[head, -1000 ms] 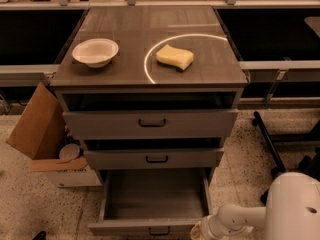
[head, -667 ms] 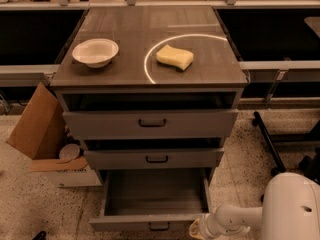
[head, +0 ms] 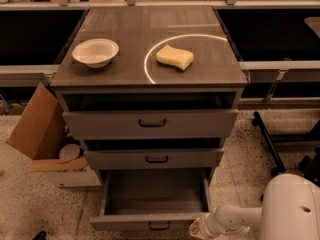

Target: Close bottom drawer

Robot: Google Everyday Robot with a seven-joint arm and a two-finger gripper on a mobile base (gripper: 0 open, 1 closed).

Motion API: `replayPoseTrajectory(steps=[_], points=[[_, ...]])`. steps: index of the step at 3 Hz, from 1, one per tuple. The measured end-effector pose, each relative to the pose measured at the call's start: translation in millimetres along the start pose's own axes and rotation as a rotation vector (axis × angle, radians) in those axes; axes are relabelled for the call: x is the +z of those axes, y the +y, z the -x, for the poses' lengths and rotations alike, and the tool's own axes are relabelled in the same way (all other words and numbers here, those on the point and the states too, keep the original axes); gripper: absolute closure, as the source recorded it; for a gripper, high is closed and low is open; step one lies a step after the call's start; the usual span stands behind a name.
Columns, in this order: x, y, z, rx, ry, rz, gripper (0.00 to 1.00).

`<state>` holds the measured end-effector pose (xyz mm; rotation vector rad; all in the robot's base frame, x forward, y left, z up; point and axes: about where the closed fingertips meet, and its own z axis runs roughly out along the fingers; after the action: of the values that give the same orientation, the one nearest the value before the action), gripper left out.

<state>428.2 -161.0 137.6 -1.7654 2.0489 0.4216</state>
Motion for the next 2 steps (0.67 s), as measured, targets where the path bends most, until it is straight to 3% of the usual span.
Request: replayPoseTrajectory(steps=[2], points=[[10.9,-51.6,7.1,-0.022,-0.025,-0.093,1.00]])
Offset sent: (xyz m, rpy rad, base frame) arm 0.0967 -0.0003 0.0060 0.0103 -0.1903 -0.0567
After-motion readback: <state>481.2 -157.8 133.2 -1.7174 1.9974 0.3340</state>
